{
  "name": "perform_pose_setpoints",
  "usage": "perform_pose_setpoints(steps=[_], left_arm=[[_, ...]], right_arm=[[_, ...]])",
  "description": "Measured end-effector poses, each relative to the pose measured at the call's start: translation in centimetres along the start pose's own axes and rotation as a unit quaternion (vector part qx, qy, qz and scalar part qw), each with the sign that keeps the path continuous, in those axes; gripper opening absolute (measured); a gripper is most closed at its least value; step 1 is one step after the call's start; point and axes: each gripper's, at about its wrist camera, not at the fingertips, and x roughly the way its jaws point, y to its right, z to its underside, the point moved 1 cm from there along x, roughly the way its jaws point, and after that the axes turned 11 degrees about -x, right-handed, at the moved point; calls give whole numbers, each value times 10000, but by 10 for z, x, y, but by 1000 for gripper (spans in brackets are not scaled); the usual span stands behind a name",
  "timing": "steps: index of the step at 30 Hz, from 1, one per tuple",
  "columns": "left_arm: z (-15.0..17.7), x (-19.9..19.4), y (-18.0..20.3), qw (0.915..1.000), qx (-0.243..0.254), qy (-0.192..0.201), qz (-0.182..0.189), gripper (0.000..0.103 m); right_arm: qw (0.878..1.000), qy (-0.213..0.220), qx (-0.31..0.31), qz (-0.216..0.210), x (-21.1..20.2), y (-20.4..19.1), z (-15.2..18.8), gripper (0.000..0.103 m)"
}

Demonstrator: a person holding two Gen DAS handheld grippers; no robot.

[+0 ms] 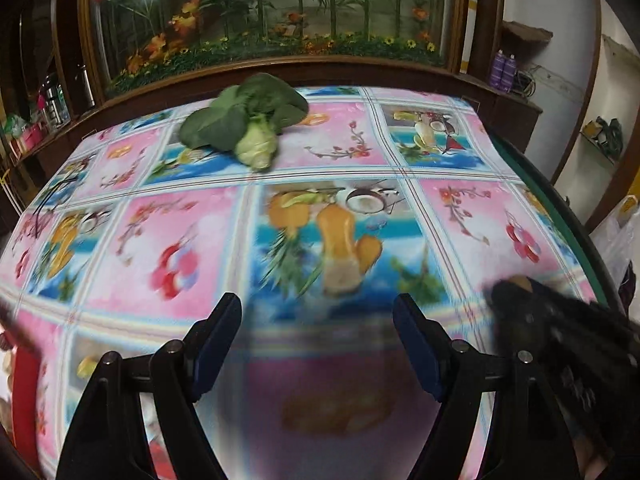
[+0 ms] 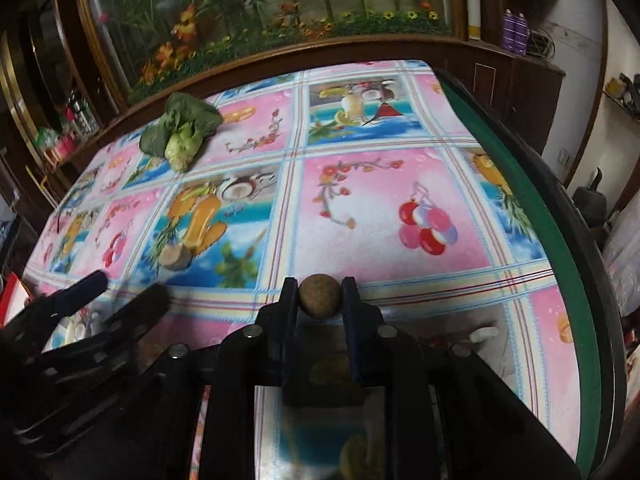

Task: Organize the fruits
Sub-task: 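Grasp a brown round fruit with the right tool while the left tool grasps a beige piece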

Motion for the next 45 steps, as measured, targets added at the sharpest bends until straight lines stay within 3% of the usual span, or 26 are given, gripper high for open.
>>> perform_pose_setpoints(steps=[4,6,11,21,32,45], left_arm=[[-7,16,11,9997,-17,-188,-171,62],[-6,14,15,9996,87,-122,-222,22],[7,0,10,9991,289,-83,-305,21],[38,-49,-46,9988,-84,-202,-434,21],[64,-94,-68,9987,-283,-90,-415,21],[102,-138,-102,9981,-493,64,-373,21]], right_arm=[[9999,21,11,-135,2,-2,-1,23],[9999,70,-50,-101,-1,-2,-2,23],[9998,112,-163,-51,-5,-6,-2,23],[9986,-78,-502,176,-5,-28,6,23],[9944,-184,-954,426,-57,-72,49,23],[9941,2,-967,498,-100,-123,92,23]])
